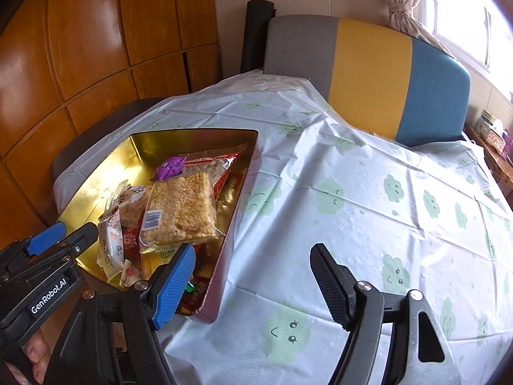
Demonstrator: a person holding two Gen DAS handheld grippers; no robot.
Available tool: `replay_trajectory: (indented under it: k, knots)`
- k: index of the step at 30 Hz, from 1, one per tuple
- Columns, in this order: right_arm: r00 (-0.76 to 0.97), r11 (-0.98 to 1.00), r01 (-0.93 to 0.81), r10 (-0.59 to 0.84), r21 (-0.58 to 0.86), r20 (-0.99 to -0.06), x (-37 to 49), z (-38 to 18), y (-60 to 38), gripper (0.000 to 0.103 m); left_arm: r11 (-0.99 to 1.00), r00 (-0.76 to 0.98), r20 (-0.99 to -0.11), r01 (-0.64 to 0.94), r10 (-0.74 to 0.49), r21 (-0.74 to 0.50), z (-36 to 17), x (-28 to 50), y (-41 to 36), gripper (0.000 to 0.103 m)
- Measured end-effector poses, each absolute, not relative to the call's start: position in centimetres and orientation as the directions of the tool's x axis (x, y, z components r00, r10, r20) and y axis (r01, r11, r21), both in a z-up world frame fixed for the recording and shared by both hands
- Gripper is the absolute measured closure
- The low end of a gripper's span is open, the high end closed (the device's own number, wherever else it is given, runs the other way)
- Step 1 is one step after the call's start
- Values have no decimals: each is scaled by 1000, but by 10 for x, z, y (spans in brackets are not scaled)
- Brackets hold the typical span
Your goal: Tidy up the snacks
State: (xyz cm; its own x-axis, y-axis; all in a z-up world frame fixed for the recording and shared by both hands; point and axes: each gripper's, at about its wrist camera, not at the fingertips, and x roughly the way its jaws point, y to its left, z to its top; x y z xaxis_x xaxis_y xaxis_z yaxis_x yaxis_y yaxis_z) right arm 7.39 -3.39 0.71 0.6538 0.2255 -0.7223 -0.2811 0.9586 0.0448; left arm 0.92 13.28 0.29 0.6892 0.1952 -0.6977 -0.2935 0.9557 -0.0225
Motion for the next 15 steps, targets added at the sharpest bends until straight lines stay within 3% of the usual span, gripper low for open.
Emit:
replay_trajectory:
  k: [15]
  knots:
    - [669, 968, -247, 210, 54, -713, 57, 5, -44, 27, 964, 715, -672, -265, 195, -2, 10, -7, 117, 42]
